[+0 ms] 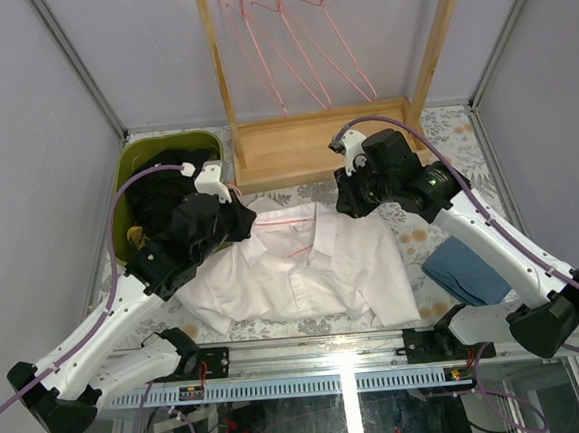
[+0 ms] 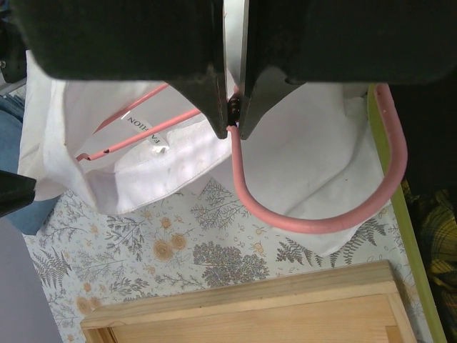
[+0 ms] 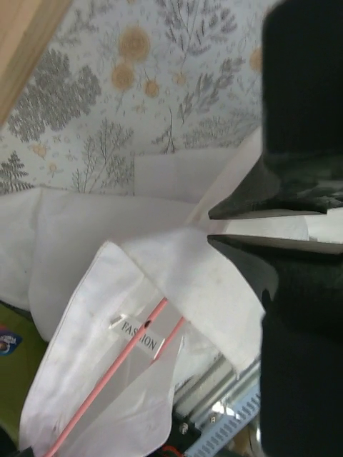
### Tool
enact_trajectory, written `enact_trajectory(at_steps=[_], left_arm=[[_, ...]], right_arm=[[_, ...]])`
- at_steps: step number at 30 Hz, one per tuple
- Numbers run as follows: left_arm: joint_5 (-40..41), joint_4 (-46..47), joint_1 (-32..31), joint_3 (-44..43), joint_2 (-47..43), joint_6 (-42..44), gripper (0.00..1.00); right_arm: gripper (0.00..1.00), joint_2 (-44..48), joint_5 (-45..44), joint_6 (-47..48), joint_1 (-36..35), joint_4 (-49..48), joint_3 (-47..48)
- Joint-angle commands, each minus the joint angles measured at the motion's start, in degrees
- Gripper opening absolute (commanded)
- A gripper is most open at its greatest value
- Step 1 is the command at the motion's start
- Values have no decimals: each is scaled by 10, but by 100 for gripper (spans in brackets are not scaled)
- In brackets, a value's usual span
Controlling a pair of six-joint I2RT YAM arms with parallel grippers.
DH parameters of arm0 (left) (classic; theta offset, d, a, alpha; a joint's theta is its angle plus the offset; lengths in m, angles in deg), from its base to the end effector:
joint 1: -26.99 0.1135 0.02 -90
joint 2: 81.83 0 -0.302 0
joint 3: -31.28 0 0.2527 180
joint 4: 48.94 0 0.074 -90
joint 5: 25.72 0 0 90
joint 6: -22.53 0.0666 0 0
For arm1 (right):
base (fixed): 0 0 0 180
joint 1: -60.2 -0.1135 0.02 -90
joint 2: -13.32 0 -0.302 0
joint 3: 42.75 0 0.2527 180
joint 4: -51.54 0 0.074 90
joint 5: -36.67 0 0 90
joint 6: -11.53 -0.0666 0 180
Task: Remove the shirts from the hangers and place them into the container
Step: Remove the shirt from the hanger.
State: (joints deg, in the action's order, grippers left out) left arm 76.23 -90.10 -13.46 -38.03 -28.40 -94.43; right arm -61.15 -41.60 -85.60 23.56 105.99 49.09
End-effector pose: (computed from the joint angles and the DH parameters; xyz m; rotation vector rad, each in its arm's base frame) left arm 0.1680 -0.1251 0.3658 0.1052 2.0409 -0.5395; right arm 0.2257 0.1848 0.3960 -0.6925 2.1724 0.6395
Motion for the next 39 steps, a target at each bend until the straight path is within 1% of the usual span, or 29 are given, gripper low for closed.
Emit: enact_trajectory(at_steps=[1, 3, 8, 12, 15, 18, 20, 21, 23, 25, 26, 29, 31, 32, 34, 36, 39], left_arm=[[17, 15, 3, -20, -9, -2, 0], [15, 16, 3, -21, -6, -2, 0], [2, 18, 3, -28, 4, -4, 0], [-2, 19, 3, -30, 3, -4, 0], [-1, 18, 3, -28, -1, -5, 0], [-2, 18, 2, -29, -2, -5, 0], [-1, 18, 3, -29, -4, -4, 0], [-1, 18, 3, -30, -3, -3, 0], [0, 18, 3, -30, -2, -3, 0], [-1, 18, 3, -31, 0, -2, 0], [-2, 17, 3, -30, 0, -1, 0], [3, 11, 2, -29, -1, 0, 0], [10, 6, 3, -26, -4, 1, 0], [14, 5, 3, -24, -7, 2, 0], [19, 4, 3, -21, -11, 4, 0], [27, -1, 2, -22, -15, 4, 0], [45, -5, 3, -22, -29, 3, 0]], right_arm=[[34, 33, -55, 16, -4, 1, 6], [48, 41, -17, 4, -4, -19, 7], [67, 42, 92, -36, -4, -89, -9], [70, 0, 108, -32, -8, -56, 13], [71, -29, 88, -21, -12, -17, 30], [70, -39, 71, -5, -13, 10, 36], [65, -36, 71, 4, -13, 11, 30], [59, -33, 71, 4, -13, 7, 26], [43, -25, 71, 6, -13, -8, 16], [32, -13, 61, 9, -13, -18, 8], [29, -7, 51, 12, -13, -20, 4], [22, 12, 9, 24, -13, -19, -3], [21, 25, -11, 30, -13, -20, -7], [18, 31, -15, 32, -13, -22, -10], [16, 44, -19, 35, -13, -29, -20], [14, 53, -55, 38, -13, -29, -28], [14, 57, -126, 66, -12, -8, -37]])
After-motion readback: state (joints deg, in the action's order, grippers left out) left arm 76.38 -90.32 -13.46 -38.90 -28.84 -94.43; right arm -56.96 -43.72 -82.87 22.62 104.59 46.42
